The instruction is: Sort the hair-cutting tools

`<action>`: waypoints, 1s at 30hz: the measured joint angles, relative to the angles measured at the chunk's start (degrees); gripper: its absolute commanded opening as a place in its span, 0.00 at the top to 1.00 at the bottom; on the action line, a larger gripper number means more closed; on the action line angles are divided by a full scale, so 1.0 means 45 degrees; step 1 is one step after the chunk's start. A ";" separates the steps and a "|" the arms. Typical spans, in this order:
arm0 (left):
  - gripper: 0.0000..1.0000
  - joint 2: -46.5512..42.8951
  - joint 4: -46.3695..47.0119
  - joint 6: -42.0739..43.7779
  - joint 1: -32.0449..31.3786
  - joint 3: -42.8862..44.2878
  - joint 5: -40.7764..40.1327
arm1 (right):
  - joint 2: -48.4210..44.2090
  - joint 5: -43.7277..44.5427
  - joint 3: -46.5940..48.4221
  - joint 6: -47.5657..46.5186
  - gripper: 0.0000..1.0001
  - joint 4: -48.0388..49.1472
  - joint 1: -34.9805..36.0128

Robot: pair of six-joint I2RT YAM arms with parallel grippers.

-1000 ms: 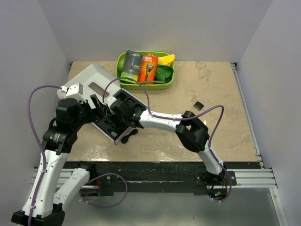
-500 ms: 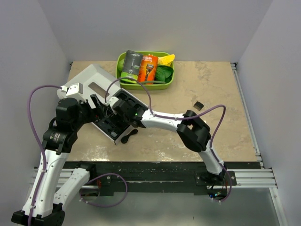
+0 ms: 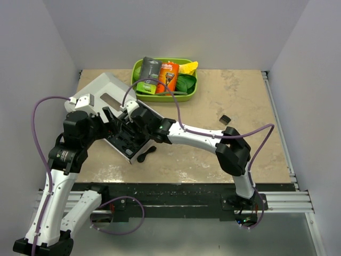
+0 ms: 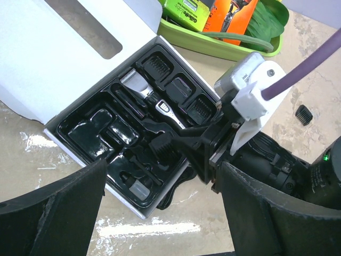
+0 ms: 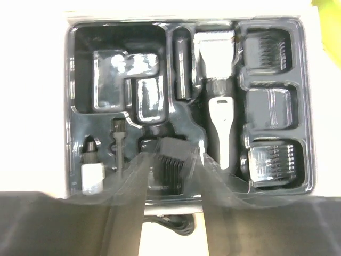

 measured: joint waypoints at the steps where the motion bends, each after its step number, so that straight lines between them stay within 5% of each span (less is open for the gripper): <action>1: 0.10 0.0000 0.0000 0.0000 0.0000 0.0000 0.0000 | -0.0010 0.0170 0.0000 0.0039 0.98 0.0019 0.0000; 30: 0.10 0.0005 0.0000 0.0000 0.0000 0.0000 -0.0005 | 0.1588 0.0471 0.0374 0.0884 1.00 -0.0238 -0.0374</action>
